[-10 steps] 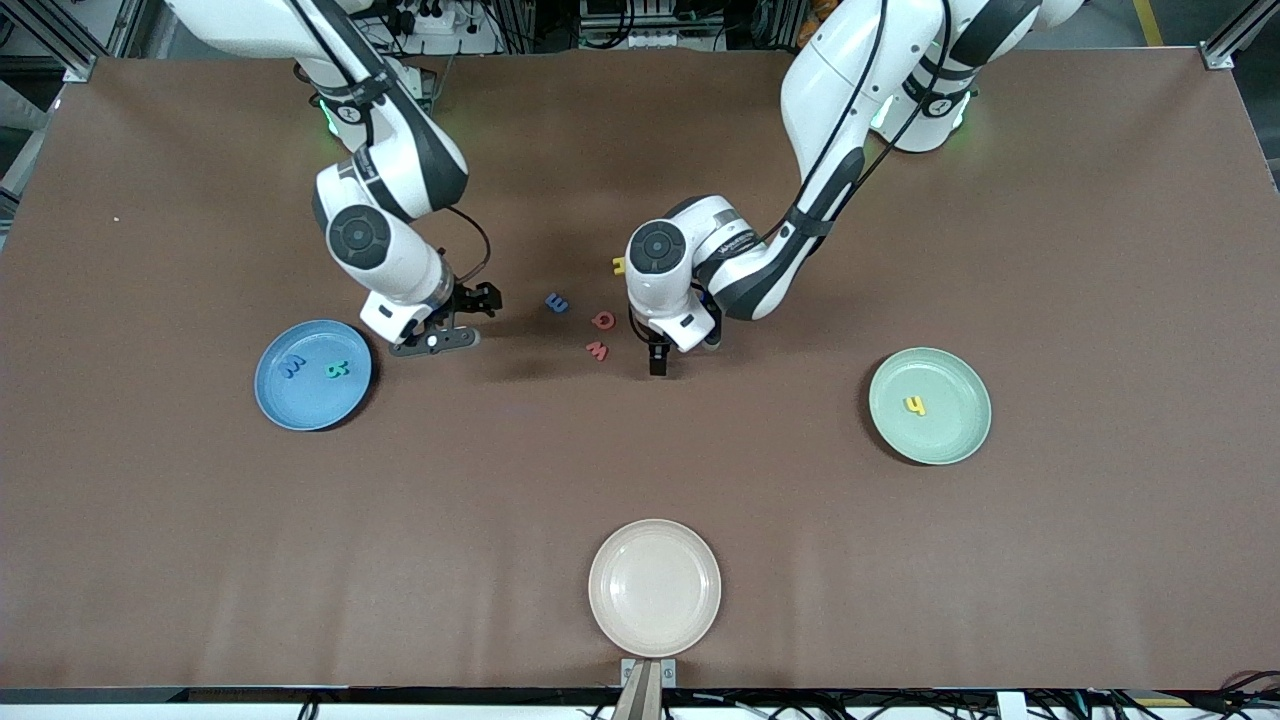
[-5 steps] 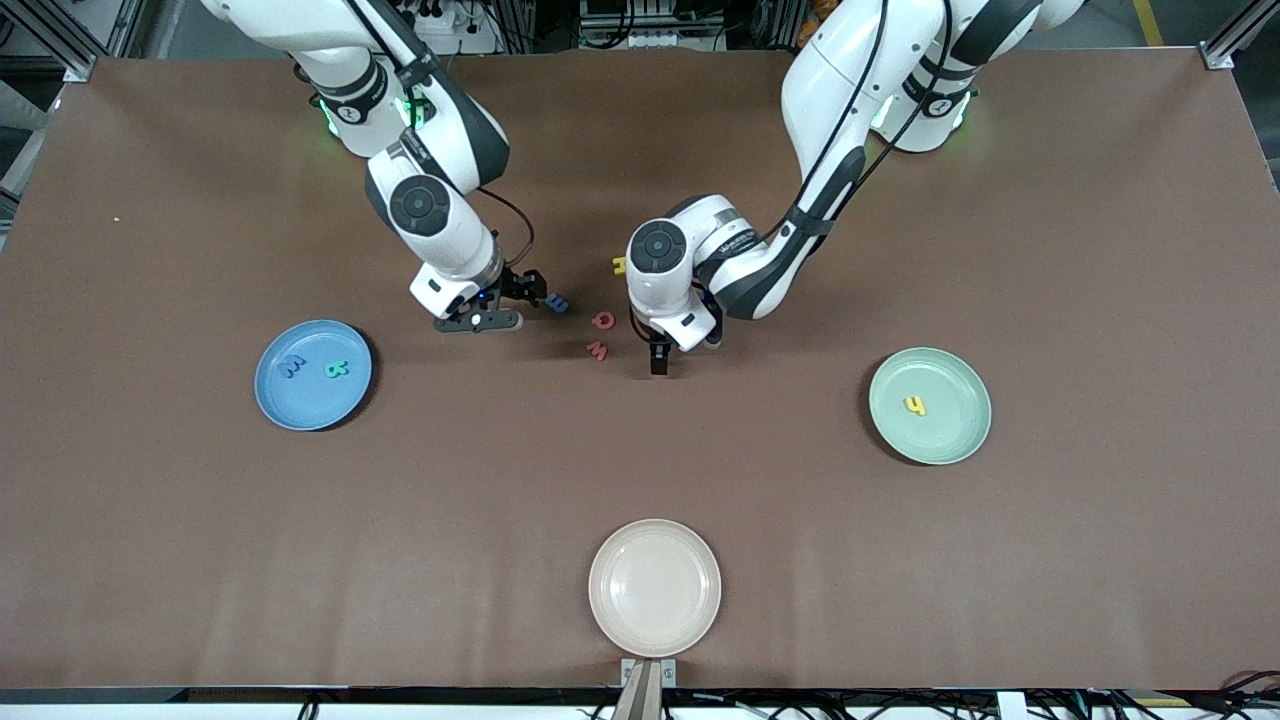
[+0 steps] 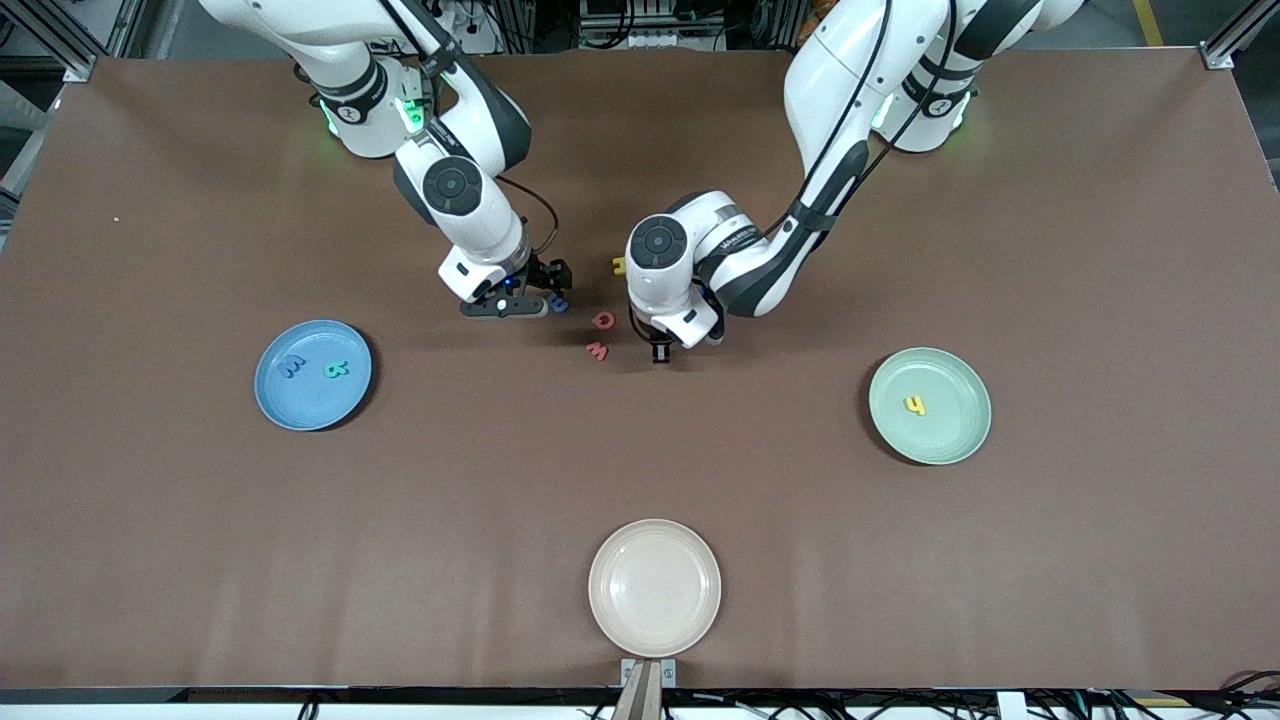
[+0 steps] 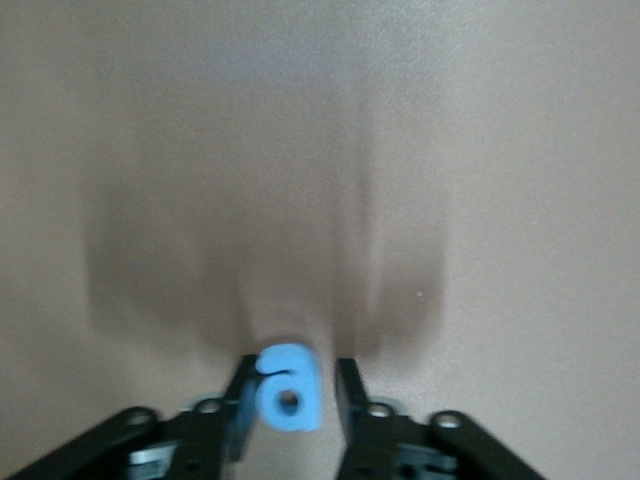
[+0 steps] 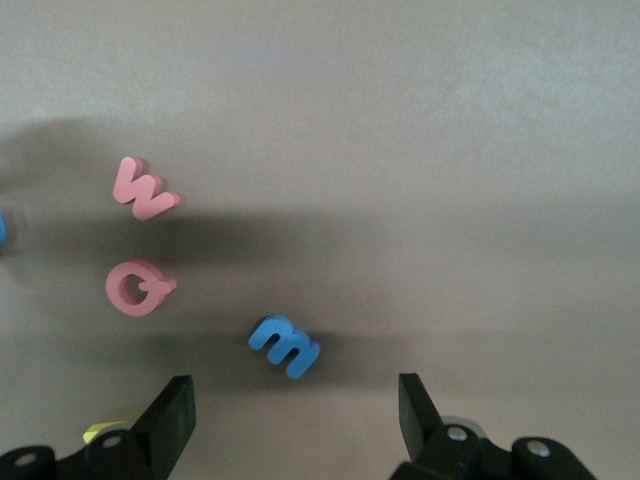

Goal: Sort uppercase to blue plate, lowercase to green plate
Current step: 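Carry the blue a to the green plate while the right gripper reaches the H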

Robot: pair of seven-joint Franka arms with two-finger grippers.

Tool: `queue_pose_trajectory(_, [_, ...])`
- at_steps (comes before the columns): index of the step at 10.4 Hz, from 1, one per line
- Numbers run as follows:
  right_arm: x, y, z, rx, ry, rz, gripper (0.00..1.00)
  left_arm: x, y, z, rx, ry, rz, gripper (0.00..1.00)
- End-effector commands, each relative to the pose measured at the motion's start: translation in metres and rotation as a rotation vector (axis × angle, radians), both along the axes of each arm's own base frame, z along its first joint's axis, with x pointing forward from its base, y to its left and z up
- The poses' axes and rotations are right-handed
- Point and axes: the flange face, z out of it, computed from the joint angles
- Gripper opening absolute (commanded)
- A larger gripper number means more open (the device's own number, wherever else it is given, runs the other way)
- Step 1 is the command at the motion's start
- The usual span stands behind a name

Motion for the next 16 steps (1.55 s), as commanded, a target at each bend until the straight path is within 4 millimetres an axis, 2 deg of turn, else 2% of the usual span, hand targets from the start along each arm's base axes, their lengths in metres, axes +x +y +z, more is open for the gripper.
queue_pose_trajectory(1, [-0.026,0.027,-0.011,-0.032,-0.005,-0.04,0.91,-0.004,0.006,-0.008,0.017,0.011,0.02,0.0])
queue_pose_trajectory(3, [-0.056,0.058,-0.023,-0.102,-0.057,-0.071,0.91,-0.001,0.01,-0.006,0.046,0.014,0.013,0.0])
queue_pose_trajectory(5, [-0.076,0.076,-0.034,-0.143,-0.129,-0.096,0.91,0.028,0.036,0.012,0.073,-0.018,0.041,0.0])
queue_pose_trajectory(6, [-0.091,0.089,-0.034,-0.134,-0.127,-0.114,0.91,0.05,0.056,0.026,0.076,-0.037,0.067,0.0])
queue_pose_trajectory(8, [-0.106,0.111,-0.025,-0.103,-0.124,-0.162,0.91,0.083,0.093,0.057,0.085,-0.057,0.075,0.0])
queue_pose_trajectory(10, [-0.121,0.143,-0.019,-0.073,-0.118,-0.216,0.91,0.11,0.132,0.074,0.099,-0.053,0.071,0.0])
queue_pose_trajectory(13, [-0.119,0.159,-0.028,-0.063,-0.122,-0.199,0.9,0.142,0.19,0.088,0.117,-0.031,0.019,0.0])
queue_pose_trajectory(14, [-0.125,0.166,-0.031,-0.062,-0.119,-0.192,0.9,0.151,0.212,0.091,0.125,-0.019,0.009,0.0])
queue_pose_trajectory(16, [-0.116,0.164,-0.04,-0.072,-0.144,-0.169,0.89,0.166,0.258,0.087,0.144,0.026,-0.008,0.0])
